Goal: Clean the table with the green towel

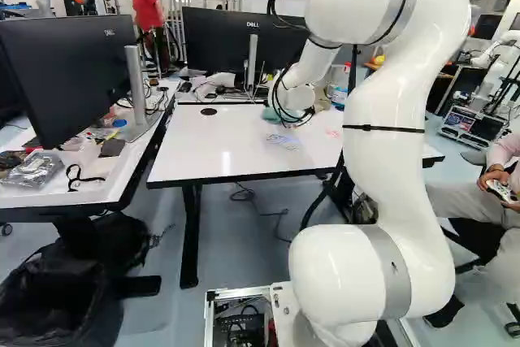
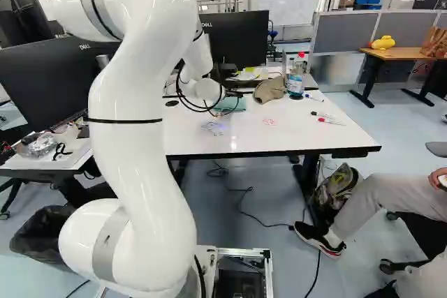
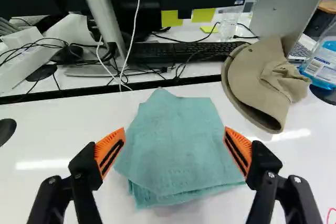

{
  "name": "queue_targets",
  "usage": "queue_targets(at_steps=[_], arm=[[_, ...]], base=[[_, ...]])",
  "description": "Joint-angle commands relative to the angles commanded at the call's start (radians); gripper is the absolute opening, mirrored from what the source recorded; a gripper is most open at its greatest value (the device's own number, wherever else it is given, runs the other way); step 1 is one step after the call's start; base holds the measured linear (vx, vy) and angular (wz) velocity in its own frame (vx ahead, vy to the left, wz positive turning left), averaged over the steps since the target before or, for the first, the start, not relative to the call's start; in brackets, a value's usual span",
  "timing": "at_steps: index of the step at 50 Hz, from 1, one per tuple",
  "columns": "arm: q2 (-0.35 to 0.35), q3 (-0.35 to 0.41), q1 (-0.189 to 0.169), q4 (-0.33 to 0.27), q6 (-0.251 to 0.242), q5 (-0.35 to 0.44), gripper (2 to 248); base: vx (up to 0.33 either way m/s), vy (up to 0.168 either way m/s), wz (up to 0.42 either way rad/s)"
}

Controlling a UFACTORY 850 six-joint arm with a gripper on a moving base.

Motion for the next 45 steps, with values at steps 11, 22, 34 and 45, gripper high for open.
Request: queue_targets(at_steps=[11,22,34,45], arm=[[-0.049,-0.064,0.003,0.0,0.0,-0.067,247],[-0.084,-0.113,0.004,0.0,0.0,-0.131,247],[-0.084,-0.113,0.004,0.0,0.0,-0.189,247],[-0.084,-0.113,0.004,0.0,0.0,-0.189,247]], base=[[0.0,0.0,0.0],[0.0,0.0,0.0],[0.0,0.0,0.0],[0.0,0.0,0.0]])
